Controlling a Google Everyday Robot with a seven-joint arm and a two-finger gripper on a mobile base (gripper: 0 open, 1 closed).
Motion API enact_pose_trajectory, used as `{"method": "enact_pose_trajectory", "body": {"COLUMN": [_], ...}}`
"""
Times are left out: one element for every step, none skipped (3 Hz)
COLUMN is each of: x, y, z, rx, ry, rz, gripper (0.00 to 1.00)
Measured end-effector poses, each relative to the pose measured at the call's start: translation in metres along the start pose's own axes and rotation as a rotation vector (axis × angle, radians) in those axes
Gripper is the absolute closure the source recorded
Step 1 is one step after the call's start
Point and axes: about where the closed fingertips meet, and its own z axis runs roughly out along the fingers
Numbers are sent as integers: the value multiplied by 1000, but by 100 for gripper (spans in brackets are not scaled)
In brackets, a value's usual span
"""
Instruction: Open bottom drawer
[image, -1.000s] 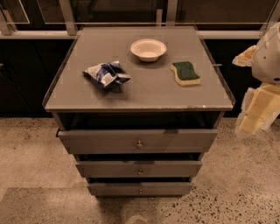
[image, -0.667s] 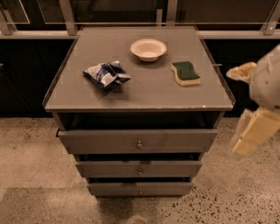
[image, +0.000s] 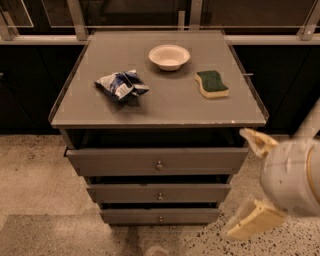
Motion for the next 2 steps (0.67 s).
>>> {"method": "enact_pose_trajectory", "body": {"x": [50, 80], "y": [36, 54], "z": [73, 102], "rx": [-40, -49], "ry": [-33, -15], "rz": [142, 192], "gripper": [0, 0]}}
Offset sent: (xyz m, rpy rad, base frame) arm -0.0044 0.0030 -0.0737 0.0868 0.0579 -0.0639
